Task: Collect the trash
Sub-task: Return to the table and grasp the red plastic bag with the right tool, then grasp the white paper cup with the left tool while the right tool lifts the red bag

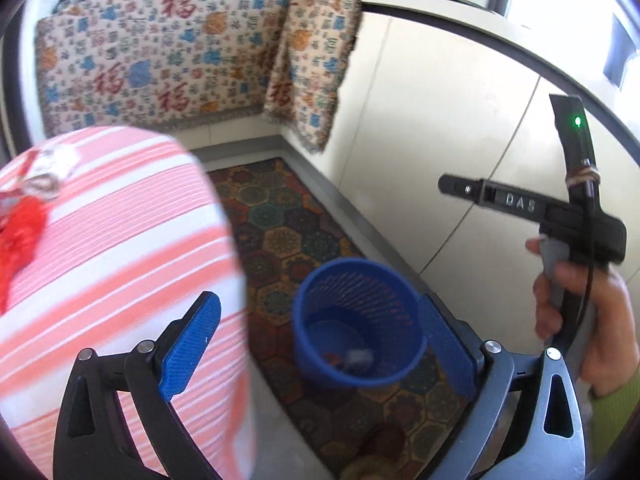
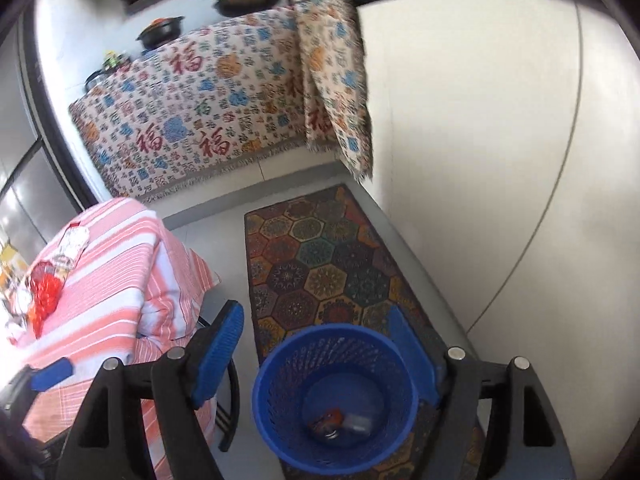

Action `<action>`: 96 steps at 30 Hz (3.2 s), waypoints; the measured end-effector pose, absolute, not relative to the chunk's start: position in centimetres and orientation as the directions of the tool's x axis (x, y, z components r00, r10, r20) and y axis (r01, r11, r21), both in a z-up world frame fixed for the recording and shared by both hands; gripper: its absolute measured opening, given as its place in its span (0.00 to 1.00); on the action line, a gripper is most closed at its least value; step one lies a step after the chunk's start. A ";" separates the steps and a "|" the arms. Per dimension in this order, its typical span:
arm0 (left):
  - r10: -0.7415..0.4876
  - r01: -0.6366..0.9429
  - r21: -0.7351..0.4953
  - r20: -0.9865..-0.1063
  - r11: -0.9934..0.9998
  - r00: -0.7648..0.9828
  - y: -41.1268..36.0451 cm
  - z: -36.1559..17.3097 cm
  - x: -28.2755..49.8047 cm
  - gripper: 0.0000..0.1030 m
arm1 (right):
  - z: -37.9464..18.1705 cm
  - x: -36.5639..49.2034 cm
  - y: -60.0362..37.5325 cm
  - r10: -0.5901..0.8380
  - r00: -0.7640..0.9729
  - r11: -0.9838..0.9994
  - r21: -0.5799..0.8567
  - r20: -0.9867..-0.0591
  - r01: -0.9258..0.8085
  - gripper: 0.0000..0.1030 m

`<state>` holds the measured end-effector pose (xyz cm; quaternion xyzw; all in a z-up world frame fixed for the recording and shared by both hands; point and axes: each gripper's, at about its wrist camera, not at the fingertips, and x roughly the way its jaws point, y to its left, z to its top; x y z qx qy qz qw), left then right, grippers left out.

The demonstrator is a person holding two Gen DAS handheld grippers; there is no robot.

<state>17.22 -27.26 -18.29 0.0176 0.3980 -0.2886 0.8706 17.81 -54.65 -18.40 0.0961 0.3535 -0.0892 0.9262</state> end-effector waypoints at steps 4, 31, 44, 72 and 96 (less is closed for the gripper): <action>-0.385 0.402 -0.169 -0.739 0.900 0.553 -20.6 -19.3 16.6 0.96 | -17.1 18.1 -49.7 -0.010 0.776 0.984 0.134 -0.631 0.122 0.75; -0.094 0.167 0.003 -0.817 0.986 0.569 1.6 -23.6 21.5 1.00 | -22.2 26.2 -15.5 0.414 0.554 0.906 0.265 -0.723 -0.331 0.75; -0.113 0.181 -0.011 -0.817 0.983 0.565 2.5 -23.5 21.3 1.00 | -21.6 26.8 -17.1 0.265 0.584 0.946 0.089 -0.768 -0.313 0.15; -0.225 0.341 -0.028 -0.800 0.940 0.556 6.6 -20.5 23.9 0.10 | -21.6 24.2 -21.8 0.249 0.594 0.942 0.049 -0.764 -0.333 0.15; -0.348 0.346 -0.182 -0.784 0.920 0.514 -1.7 -21.2 20.8 0.55 | -20.1 24.9 -24.9 0.261 0.621 0.952 0.091 -0.739 -0.291 0.76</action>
